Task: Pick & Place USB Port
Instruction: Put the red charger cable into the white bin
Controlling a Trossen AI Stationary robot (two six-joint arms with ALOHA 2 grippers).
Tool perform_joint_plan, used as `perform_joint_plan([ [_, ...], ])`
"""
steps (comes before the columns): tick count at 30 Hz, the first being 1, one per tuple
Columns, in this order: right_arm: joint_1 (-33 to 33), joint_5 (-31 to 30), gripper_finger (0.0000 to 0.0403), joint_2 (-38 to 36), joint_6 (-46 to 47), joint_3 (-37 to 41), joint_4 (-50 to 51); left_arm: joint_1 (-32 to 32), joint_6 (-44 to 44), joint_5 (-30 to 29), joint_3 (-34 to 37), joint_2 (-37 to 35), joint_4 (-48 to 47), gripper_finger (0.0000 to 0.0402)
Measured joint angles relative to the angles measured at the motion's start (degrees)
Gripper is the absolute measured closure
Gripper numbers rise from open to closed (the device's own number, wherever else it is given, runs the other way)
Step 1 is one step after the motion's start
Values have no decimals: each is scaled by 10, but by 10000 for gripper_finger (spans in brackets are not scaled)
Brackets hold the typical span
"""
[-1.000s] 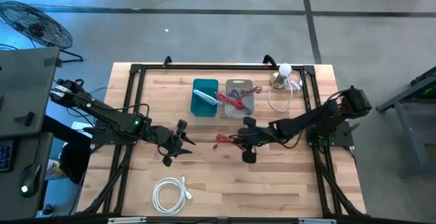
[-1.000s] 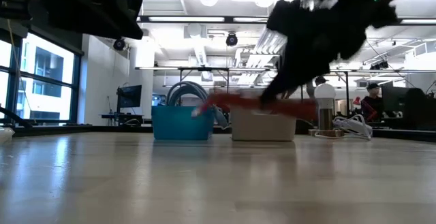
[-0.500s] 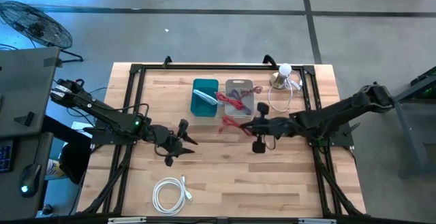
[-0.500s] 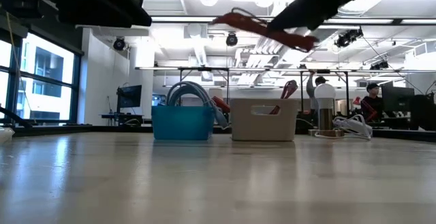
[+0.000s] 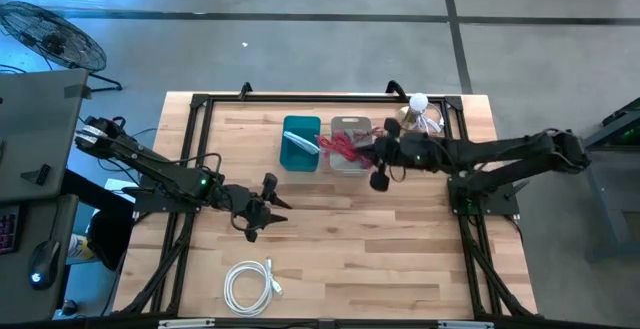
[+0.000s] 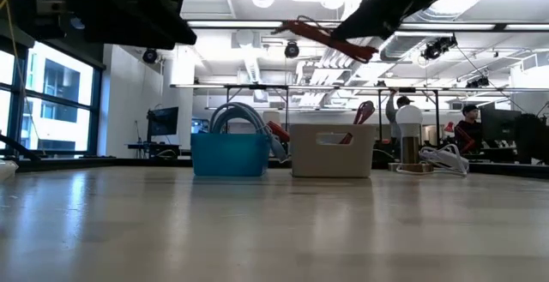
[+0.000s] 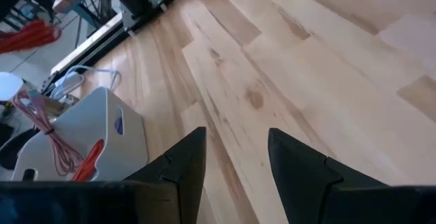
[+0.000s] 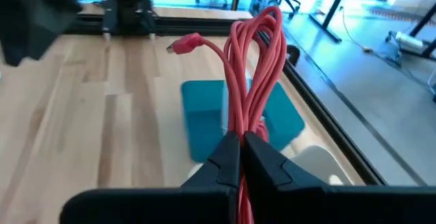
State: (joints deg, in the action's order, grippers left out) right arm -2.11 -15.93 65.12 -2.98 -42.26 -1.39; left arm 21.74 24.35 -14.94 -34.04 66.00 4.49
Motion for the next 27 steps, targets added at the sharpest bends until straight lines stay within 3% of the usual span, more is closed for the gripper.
perform_joint_plan([
  [12,-131,118,402,10,29,0,-2,0,21,-11,0,0,-4,247],
  [27,-173,164,402,132,52,-1,-45,0,25,-12,0,4,-16,247],
])
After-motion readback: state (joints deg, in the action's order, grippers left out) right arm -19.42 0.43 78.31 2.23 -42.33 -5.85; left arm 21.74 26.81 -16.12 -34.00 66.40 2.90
